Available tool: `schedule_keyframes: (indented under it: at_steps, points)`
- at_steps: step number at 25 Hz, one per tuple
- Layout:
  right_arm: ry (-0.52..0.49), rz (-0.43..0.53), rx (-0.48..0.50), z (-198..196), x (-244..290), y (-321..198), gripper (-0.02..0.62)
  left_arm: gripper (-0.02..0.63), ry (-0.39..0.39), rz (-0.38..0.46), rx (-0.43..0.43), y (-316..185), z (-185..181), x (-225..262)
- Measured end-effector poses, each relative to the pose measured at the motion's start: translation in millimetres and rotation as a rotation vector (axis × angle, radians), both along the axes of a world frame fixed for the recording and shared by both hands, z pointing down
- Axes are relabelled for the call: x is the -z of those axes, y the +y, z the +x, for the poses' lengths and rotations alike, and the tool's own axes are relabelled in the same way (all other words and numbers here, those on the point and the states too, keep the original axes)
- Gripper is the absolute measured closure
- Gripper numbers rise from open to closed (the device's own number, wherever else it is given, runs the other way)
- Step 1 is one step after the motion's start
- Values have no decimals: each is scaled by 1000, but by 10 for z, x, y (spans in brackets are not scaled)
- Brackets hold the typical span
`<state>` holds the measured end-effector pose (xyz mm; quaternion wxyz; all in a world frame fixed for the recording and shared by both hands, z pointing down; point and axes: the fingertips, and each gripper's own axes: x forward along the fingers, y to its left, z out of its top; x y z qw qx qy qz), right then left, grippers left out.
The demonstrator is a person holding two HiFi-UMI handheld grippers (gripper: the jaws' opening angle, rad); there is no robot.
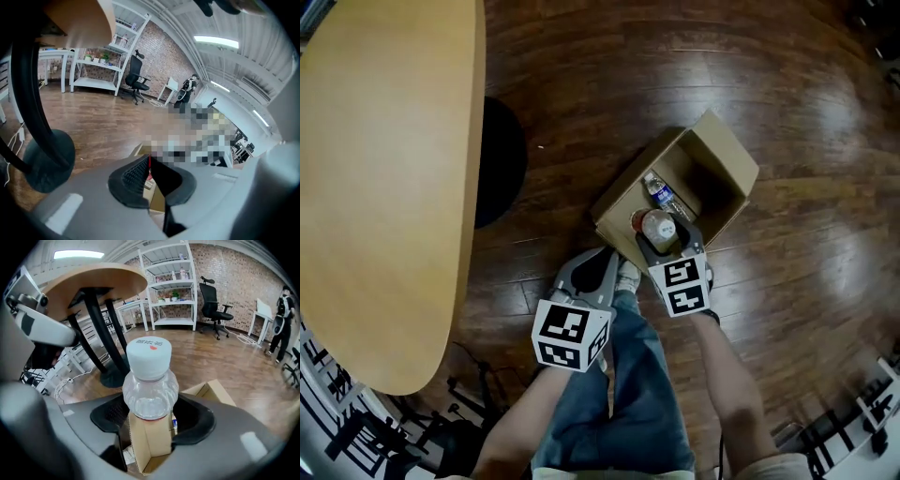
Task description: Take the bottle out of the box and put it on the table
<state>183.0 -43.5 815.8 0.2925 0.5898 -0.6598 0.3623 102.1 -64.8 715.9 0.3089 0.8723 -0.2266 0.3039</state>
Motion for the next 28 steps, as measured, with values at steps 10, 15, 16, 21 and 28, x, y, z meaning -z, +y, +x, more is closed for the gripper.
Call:
schedule_keyframes:
  at_steps: [10,15,16,21,28]
  points:
    - [10,150,-1,-88,1658,-104,305,606,42,65,51,12,12,1028]
    - [56,257,21,-84,2519,-227,305,606,91,161,75,-112,54,1660]
    - [65,276,26,-91,2680,-234,305,606,98,176,82,-122,45,1775]
    - [95,372,73,-226,3471,-297,304,606,145,255,140,-177,-78,2424]
    - [97,501,155,-472,4259,-415,305,606,192,364,234,-268,-265,3121]
